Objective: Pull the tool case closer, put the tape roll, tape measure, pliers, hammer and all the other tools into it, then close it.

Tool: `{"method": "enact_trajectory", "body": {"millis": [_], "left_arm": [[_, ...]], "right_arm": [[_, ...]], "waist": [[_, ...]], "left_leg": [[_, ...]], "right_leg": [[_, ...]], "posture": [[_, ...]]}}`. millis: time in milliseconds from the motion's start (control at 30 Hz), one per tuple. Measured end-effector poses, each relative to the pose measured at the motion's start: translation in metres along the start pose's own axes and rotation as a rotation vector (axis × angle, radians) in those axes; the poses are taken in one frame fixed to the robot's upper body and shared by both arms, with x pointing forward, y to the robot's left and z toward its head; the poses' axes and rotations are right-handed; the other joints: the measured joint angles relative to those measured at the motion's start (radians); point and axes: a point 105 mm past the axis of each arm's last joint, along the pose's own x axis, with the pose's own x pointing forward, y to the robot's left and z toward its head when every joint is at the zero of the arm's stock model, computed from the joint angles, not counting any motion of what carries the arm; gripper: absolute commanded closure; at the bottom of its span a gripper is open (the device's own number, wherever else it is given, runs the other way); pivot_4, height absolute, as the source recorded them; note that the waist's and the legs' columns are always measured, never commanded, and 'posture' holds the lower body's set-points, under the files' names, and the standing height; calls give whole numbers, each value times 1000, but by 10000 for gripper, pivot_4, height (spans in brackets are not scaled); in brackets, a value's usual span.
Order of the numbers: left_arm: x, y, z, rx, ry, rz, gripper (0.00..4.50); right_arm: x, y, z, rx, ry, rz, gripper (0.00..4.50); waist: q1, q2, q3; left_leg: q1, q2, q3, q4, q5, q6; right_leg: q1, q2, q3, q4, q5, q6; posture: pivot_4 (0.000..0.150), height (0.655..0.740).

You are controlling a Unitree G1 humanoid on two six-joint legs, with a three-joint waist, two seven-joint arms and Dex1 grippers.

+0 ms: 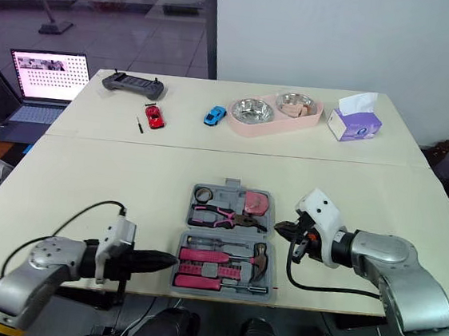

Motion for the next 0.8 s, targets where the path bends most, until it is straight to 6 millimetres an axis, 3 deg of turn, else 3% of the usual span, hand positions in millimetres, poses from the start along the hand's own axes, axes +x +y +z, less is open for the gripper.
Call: {"method": "enact_trajectory", "body": {"millis": [267, 533, 667, 800], "left_arm": [[8, 9, -23, 45, 57, -16, 45000], [17, 18, -25, 94, 54, -5, 45000], [21, 24, -38, 142, 131, 12, 45000], [24, 23, -42, 224, 165, 0, 45000]], "right_arm": [[-3, -5, 1, 31, 17, -43, 44350], [-3, -5, -3, 57, 32, -57, 44350], [-3, -5, -4, 77, 44, -65, 44350], [-1, -10, 4, 65, 28, -83, 44350]], "waist": [[0, 0, 0], [1, 0, 0], [-2, 0, 0], [-1, 1, -1]], "left_leg": [[0, 1, 0, -2, 0, 1], [-1, 0, 0, -2, 0, 1], [0, 0, 0, -2, 0, 1], [1, 1, 0, -2, 0, 1]], "right_leg": [[-2, 1, -1, 0, 0, 0], [-1, 1, -1, 0, 0, 1], [-1, 1, -1, 0, 1, 2], [0, 1, -1, 0, 0, 1]], "posture": [[1500, 7400], [1500, 7400], [1500, 7400], [1500, 7400]]}}
